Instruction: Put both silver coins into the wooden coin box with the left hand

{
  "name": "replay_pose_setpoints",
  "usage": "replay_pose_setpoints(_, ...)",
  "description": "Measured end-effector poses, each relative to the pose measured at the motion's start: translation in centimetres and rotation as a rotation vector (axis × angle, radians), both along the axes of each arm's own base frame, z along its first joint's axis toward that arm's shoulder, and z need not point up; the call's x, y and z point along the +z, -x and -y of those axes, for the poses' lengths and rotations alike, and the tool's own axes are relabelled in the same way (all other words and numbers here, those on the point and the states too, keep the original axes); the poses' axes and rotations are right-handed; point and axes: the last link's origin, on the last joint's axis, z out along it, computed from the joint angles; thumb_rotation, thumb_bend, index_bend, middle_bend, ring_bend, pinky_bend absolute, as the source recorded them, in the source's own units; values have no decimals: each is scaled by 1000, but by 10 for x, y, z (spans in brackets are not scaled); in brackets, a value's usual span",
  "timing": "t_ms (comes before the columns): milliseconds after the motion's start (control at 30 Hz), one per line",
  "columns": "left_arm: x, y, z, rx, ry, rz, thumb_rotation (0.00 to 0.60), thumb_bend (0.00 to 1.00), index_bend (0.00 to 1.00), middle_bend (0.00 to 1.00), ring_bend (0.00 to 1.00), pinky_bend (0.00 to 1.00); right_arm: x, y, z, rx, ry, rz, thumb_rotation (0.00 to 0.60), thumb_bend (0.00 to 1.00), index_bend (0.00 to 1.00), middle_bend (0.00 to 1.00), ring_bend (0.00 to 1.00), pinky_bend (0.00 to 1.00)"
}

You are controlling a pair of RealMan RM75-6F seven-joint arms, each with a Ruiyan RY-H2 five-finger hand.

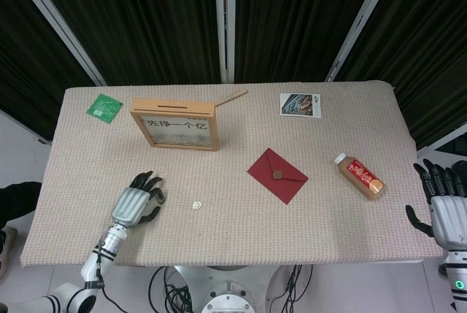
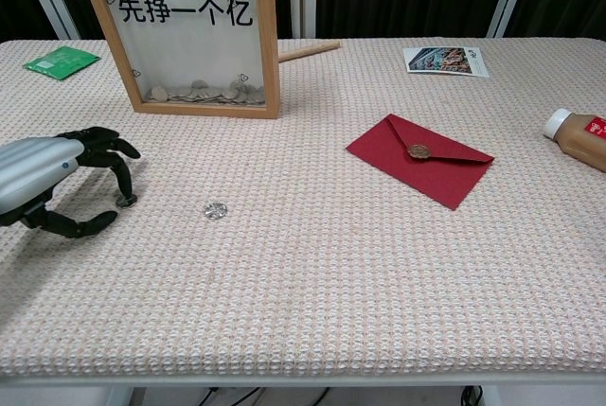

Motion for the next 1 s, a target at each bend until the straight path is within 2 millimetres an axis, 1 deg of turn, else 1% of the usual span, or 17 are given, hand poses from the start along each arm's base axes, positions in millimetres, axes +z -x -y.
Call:
replay_pose_setpoints(467, -7, 1, -1, 3, 14, -1, 600, 257, 437, 155, 25, 102, -2, 4, 2, -15, -14, 2, 600, 307, 0, 0, 0, 0)
replay_pose_setpoints(1000, -8, -4, -5, -17, 15, 0, 600, 256, 424, 155, 25, 101, -3, 6, 2, -20, -16, 4, 600, 308, 0, 0, 0, 0)
